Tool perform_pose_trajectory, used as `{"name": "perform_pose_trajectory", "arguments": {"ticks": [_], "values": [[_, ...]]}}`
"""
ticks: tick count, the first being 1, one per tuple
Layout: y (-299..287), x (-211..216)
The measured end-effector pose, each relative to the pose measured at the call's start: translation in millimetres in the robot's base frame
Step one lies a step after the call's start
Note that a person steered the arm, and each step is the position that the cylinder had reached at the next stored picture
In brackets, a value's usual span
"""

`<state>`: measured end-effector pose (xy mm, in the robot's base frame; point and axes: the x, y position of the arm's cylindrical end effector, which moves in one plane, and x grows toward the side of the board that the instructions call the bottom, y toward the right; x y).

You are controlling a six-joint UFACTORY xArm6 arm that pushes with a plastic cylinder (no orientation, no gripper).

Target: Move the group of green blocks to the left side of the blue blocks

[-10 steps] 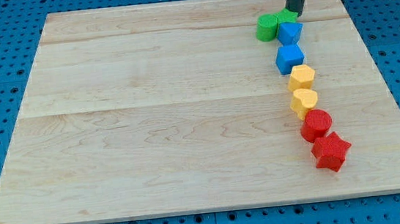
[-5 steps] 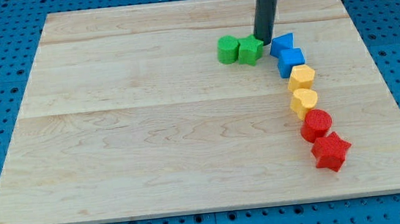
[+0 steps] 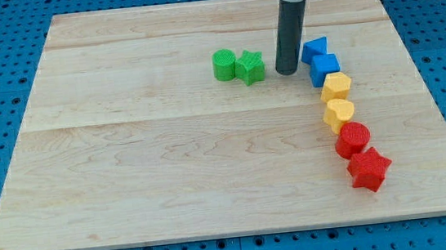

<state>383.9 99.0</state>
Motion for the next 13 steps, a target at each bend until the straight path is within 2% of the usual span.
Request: {"name": "perform_pose_trajectory", "arguments": {"ticks": [2, 3, 10, 13], "values": [[-39.3, -34.9], [-58.5, -35.9], [-69.5, 1.8], [-66.3, 1.1]]}}
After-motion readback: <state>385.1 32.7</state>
